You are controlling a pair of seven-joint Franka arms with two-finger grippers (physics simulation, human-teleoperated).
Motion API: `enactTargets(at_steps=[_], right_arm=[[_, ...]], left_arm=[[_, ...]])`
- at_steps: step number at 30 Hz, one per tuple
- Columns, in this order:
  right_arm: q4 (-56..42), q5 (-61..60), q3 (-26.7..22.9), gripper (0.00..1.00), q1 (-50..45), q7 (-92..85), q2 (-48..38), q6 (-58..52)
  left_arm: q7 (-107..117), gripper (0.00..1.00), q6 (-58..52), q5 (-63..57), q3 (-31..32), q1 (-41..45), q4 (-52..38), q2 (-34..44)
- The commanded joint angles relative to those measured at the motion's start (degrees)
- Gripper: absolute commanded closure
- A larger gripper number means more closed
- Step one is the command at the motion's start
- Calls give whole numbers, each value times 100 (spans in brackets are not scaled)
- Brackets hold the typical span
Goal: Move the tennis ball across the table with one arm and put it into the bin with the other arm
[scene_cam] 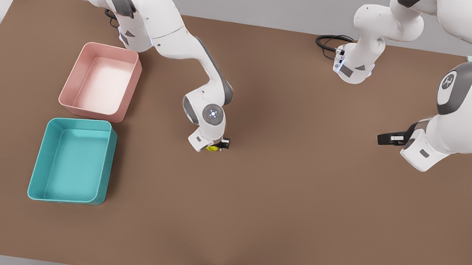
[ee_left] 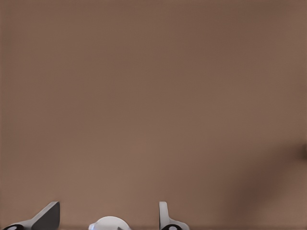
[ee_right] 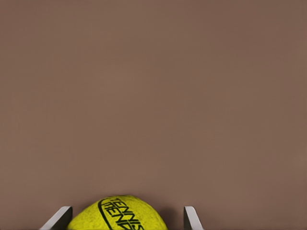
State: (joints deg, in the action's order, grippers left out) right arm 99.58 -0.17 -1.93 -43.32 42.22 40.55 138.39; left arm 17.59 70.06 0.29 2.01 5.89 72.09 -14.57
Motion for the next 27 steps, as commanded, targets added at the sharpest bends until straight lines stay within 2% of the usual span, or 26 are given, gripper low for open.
enactTargets(at_steps=[1,11,27], right_arm=[[-9,0,0,11,17,-82,6,12],[0,-36,0,18,87,-258,-47,4],[131,-44,149,18,166,-434,-65,-32]], left_arm=[[52,0,-1,-3,1,0,-2,7],[52,0,-1,-3,10,17,-2,7],[52,0,-10,-47,10,17,-20,7]])
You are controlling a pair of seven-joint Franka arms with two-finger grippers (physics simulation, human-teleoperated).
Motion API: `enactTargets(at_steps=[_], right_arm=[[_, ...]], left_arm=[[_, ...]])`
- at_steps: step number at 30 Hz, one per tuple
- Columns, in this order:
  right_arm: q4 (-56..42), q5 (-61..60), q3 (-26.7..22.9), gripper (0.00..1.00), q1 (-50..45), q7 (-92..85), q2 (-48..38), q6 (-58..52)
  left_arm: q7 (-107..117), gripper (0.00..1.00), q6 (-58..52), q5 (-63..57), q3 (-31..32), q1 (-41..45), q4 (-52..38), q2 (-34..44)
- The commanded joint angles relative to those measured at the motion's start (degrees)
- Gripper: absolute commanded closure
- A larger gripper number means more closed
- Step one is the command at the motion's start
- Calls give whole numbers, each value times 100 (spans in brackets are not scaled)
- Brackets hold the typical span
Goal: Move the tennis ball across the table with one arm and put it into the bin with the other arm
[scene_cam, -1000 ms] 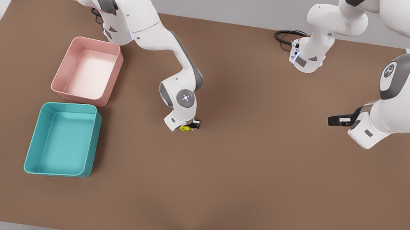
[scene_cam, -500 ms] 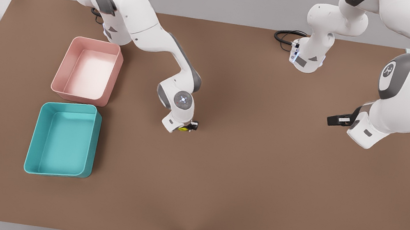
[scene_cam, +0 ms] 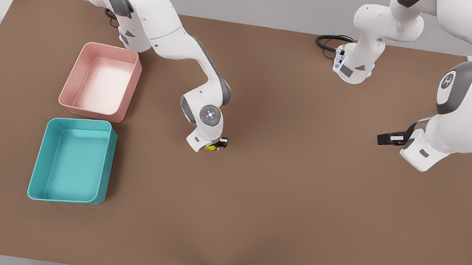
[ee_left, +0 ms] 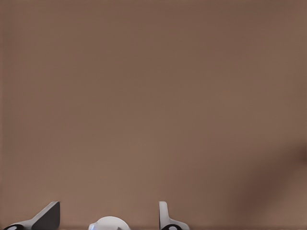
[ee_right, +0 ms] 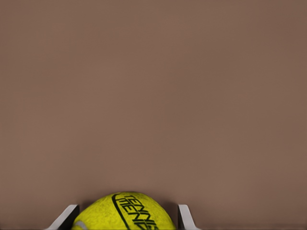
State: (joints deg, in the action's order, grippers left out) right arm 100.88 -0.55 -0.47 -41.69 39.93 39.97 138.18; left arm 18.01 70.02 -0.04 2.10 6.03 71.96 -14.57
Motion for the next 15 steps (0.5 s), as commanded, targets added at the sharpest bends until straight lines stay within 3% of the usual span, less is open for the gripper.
enactTargets(at_steps=[1,15], right_arm=[[19,-6,12,19,3,-213,-15,-11],[19,-6,276,33,468,-451,-129,-37]], left_arm=[[10,0,-6,-13,1,3,-6,7],[10,0,-6,-13,1,3,-15,7]])
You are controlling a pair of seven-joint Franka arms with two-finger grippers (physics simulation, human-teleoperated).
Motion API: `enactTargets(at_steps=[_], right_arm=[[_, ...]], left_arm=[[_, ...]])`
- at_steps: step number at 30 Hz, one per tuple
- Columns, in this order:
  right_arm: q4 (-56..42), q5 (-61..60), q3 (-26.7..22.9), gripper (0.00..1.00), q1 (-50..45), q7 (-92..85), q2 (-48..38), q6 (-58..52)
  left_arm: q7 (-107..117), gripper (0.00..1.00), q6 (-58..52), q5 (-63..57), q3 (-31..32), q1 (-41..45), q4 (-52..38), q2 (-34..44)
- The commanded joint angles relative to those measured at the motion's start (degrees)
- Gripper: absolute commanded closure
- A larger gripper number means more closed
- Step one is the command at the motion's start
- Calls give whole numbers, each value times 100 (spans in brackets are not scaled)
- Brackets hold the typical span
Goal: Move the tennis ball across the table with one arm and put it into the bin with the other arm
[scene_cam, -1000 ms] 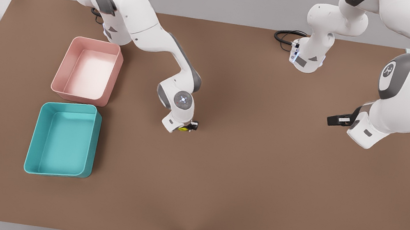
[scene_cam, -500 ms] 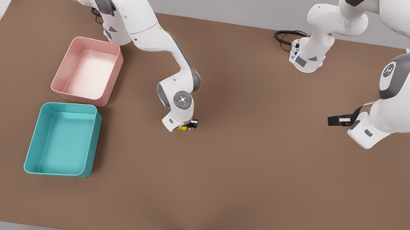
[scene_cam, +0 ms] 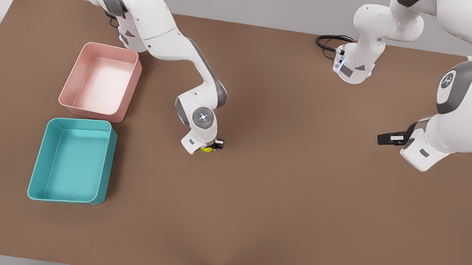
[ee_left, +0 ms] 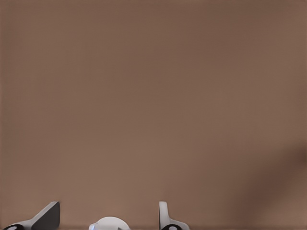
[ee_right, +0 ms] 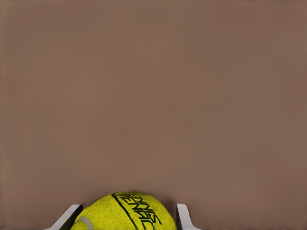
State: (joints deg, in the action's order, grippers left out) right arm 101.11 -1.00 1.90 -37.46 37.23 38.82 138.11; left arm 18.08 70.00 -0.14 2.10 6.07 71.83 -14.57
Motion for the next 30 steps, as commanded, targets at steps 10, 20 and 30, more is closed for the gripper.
enactTargets(at_steps=[10,20,30], right_arm=[[-91,-296,267,34,1785,-1938,-850,-724],[-697,-243,215,34,4009,-4416,-1192,-1559],[-733,-217,180,0,4528,-5146,-744,-1550]], left_arm=[[-6,0,-4,-3,1,0,-2,7],[3,0,-4,6,1,0,-2,7],[3,0,-4,6,1,9,-2,7]])
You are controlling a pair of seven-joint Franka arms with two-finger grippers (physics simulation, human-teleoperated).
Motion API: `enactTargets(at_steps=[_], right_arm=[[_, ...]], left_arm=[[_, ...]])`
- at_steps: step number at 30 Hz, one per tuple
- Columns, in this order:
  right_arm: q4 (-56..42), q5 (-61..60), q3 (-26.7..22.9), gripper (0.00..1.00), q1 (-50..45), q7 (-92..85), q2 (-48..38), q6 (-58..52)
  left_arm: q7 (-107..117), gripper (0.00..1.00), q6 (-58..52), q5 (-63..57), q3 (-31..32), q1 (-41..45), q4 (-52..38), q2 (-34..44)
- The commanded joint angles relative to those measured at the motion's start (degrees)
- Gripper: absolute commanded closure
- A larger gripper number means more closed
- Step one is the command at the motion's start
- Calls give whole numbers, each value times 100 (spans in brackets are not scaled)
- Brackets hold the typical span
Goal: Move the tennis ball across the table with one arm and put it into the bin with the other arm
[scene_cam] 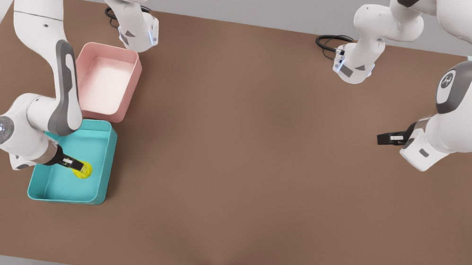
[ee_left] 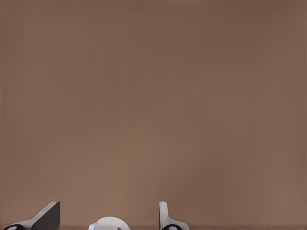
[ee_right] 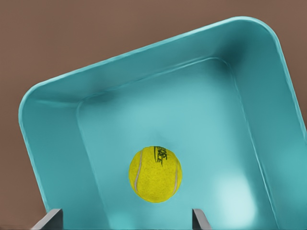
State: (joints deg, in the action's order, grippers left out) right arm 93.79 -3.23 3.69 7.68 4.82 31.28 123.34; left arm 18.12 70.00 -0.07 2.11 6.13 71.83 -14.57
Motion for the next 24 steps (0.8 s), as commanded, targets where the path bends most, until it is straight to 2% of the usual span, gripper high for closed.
enactTargets(at_steps=[1,3,4,5,6,8,9,13,15,20,22,24], right_arm=[[-36,7,0,0,6,-1871,1,-74],[-439,-37,44,0,-152,-1783,-25,-415],[-1037,-20,53,0,-284,-813,36,-1152],[-1662,217,35,0,-715,546,28,-2331],[-1724,727,70,0,-908,538,-156,-2648],[-2839,877,79,0,-944,29,-236,-4704],[-2946,868,88,0,-952,-34,-376,-4899],[-1919,579,27,0,-900,54,-1878,-4943],[-1566,482,-17,0,-882,54,-2108,-4864],[-1548,473,-97,0,-873,45,-2126,-4846],[-1091,464,-105,0,-829,45,-2424,-4512],[-1091,464,-105,0,-829,45,-2425,-4512]], left_arm=[[-1,0,-4,-2,0,-6,-2,7],[-1,0,-4,-2,0,-6,-2,7],[-1,0,-4,-2,0,-6,-2,7],[-1,0,-4,-2,0,-6,-2,7],[-1,0,-4,-2,0,-6,-2,7],[-1,0,-4,-2,0,-6,-2,7],[-1,0,-4,-2,0,-6,6,7],[-2,0,-4,7,9,-6,6,7],[-10,0,-4,-2,9,-6,6,7],[-2,0,-13,16,9,-15,15,7],[7,0,-145,42,9,-15,15,7],[-19,0,-136,86,0,-41,6,-2]])
